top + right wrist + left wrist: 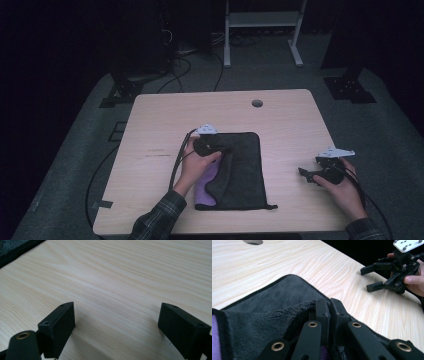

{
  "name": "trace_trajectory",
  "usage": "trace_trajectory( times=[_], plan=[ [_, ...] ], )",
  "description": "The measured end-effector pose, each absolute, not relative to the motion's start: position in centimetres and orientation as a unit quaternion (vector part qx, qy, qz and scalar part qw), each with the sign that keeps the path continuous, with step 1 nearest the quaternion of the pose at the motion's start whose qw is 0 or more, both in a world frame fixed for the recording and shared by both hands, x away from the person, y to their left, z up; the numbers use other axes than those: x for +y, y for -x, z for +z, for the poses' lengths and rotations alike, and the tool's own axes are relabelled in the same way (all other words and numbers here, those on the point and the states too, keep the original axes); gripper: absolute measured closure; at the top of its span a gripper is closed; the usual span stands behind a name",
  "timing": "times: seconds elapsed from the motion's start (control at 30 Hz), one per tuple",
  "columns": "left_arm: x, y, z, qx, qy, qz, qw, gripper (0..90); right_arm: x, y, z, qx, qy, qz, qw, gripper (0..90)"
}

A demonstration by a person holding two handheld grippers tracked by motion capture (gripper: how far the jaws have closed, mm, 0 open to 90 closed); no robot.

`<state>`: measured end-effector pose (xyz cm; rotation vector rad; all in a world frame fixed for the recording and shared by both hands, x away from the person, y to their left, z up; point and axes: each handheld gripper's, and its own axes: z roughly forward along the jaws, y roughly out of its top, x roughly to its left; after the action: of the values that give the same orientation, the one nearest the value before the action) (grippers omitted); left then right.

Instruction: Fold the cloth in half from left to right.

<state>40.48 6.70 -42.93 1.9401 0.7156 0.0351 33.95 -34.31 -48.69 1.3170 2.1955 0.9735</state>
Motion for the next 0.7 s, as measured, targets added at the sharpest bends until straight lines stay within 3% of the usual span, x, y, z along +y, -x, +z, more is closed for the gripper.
trace_trajectory(
  times=[0.7],
  plan=[
    [0.2, -42.4, -45.2, 0.286, -0.822, -0.018, 0.492, 84.9, -34.3, -33.9, -48.7, 0.786, -0.47, 0.348, 0.2, 13.5]
  ],
)
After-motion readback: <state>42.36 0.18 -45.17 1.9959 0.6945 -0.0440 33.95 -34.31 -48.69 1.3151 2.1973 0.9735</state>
